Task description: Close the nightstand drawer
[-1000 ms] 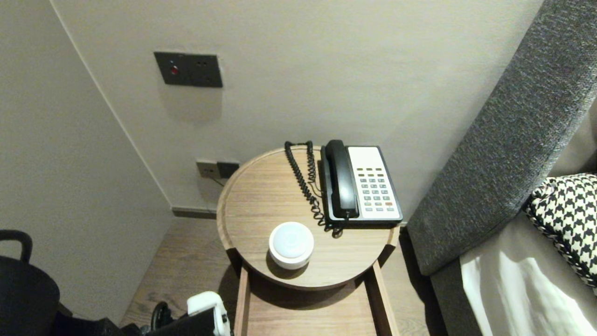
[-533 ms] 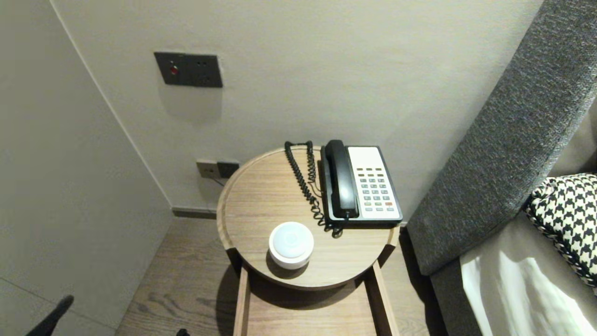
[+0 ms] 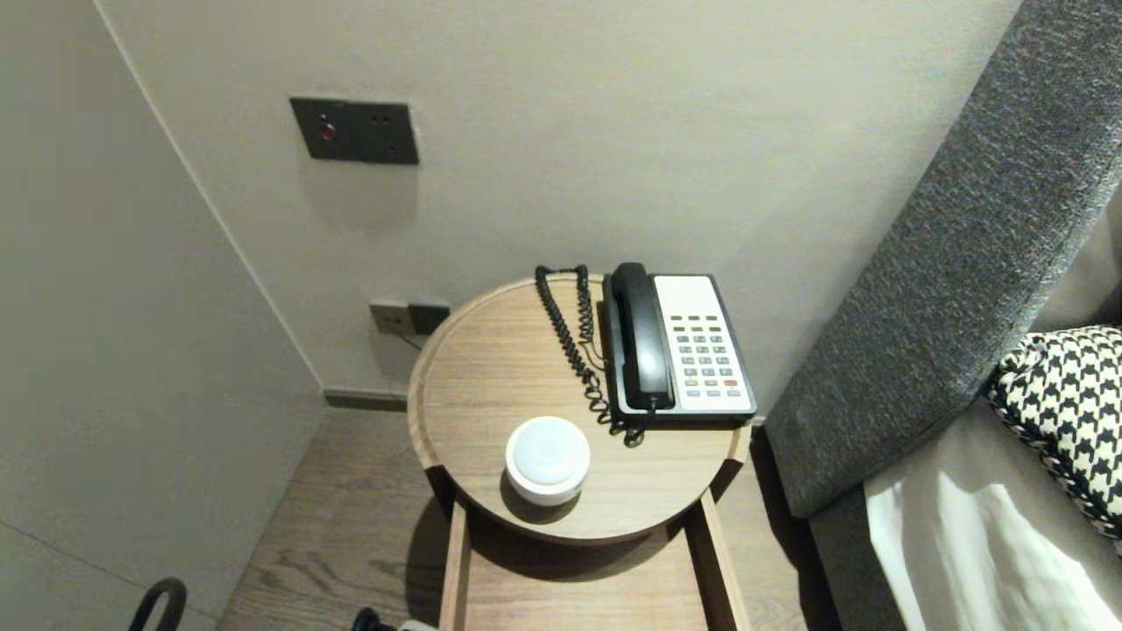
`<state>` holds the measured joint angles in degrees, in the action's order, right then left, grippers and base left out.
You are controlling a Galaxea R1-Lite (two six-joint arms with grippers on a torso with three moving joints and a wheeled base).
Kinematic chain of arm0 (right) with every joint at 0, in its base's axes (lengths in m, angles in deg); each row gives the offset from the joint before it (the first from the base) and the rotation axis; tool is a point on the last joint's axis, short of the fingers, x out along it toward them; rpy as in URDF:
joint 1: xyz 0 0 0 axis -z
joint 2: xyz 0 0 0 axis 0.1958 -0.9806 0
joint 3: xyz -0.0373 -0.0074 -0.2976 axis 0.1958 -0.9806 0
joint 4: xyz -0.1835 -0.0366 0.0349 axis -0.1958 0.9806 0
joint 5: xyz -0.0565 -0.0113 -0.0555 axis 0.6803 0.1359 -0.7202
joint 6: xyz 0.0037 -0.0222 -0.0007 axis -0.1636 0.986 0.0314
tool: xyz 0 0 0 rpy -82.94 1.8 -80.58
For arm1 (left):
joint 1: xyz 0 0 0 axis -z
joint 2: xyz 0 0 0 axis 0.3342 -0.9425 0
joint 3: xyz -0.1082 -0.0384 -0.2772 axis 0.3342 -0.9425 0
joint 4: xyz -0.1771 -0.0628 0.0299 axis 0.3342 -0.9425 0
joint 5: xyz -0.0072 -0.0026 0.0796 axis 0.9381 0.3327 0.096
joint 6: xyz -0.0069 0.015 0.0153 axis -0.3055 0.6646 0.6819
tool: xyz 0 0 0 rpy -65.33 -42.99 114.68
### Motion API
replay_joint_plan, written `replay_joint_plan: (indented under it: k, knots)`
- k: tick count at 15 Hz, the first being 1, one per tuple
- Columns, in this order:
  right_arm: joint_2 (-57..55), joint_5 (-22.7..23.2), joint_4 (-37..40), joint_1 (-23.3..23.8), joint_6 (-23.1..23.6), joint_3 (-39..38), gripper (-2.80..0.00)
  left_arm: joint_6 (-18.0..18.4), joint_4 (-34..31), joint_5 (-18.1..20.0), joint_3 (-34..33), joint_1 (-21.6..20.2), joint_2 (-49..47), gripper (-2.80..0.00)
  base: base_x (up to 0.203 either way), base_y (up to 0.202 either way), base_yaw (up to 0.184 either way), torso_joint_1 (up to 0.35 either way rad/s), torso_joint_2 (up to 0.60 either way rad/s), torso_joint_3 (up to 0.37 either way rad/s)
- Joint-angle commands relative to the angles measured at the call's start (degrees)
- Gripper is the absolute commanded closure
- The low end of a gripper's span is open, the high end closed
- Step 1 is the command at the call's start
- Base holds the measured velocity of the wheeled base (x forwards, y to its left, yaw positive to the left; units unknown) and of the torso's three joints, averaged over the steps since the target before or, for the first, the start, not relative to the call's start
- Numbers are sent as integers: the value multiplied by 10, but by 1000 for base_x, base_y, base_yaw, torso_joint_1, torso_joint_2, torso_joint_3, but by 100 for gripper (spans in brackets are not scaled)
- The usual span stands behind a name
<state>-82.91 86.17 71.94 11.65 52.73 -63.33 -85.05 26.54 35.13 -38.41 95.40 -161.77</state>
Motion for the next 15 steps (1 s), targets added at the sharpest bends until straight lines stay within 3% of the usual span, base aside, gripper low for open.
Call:
replay_joint_plan:
  k: [1, 5, 9, 15]
  knots:
    - [-1, 0, -1, 0, 0, -23, 0, -3, 27, -10, -6, 0, -8, 0, 0, 0, 0, 0, 0, 0]
    - [-1, 0, -1, 0, 0, -23, 0, -3, 76, -75, -19, -1, -24, 0, 0, 0, 0, 0, 0, 0]
    - [-1, 0, -1, 0, 0, -23, 0, -3, 90, -91, -21, -8, -30, 0, 0, 0, 0, 0, 0, 0]
    - [-1, 0, -1, 0, 0, -23, 0, -3, 130, -143, -28, -19, -30, 0, 0, 0, 0, 0, 0, 0]
